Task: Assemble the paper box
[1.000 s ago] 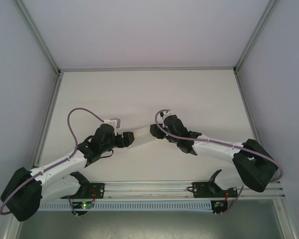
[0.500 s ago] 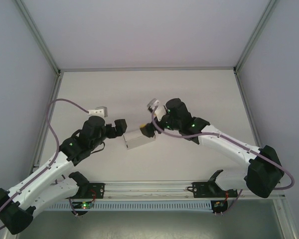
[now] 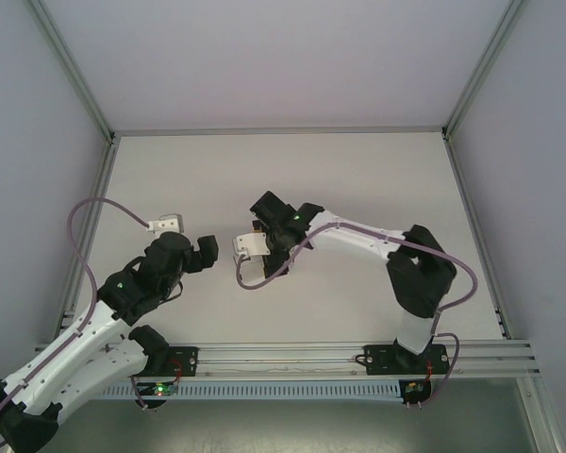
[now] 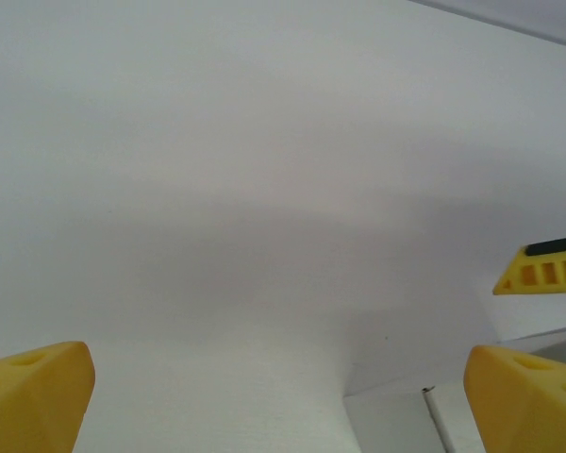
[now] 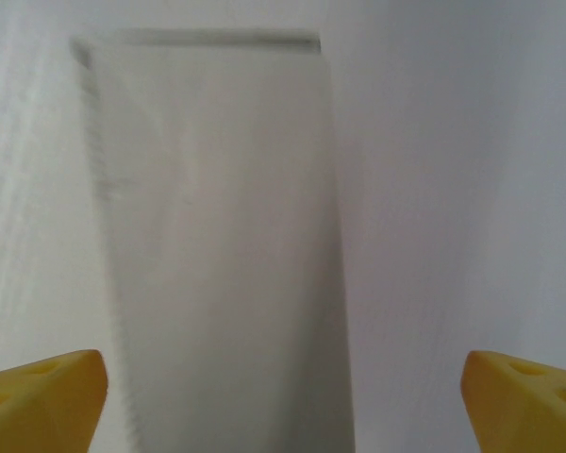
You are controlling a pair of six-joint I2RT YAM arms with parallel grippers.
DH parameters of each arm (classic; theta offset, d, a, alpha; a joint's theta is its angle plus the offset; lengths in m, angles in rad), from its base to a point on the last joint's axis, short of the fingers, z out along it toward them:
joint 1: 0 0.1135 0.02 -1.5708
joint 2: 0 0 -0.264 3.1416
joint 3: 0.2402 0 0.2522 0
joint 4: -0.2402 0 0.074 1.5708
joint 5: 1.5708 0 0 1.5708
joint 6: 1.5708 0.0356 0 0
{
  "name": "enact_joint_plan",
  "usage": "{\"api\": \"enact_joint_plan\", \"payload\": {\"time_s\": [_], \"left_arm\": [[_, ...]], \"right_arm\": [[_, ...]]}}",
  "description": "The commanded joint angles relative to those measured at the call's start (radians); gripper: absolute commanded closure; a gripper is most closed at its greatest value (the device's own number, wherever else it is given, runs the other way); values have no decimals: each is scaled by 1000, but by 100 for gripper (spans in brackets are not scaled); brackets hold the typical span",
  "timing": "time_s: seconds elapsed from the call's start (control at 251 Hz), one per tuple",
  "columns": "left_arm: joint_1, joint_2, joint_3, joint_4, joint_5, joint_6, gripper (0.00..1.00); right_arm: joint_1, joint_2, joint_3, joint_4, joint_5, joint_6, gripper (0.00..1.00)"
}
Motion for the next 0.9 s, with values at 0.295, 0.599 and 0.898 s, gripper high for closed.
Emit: {"api": "enact_joint_plan", "payload": {"time_s": [0.295, 0.599, 0.898], "left_arm": [[-10, -60, -51, -22, -18, 4, 0], [-10, -116, -81, -30, -43, -18, 0], [-10, -79, -70, -34, -37, -20, 0]], "right_arm": [[94, -61, -77, 126, 433, 62, 60], [110, -105, -301, 508, 878, 144, 61], [165, -162, -558, 636, 774, 194, 43]]}}
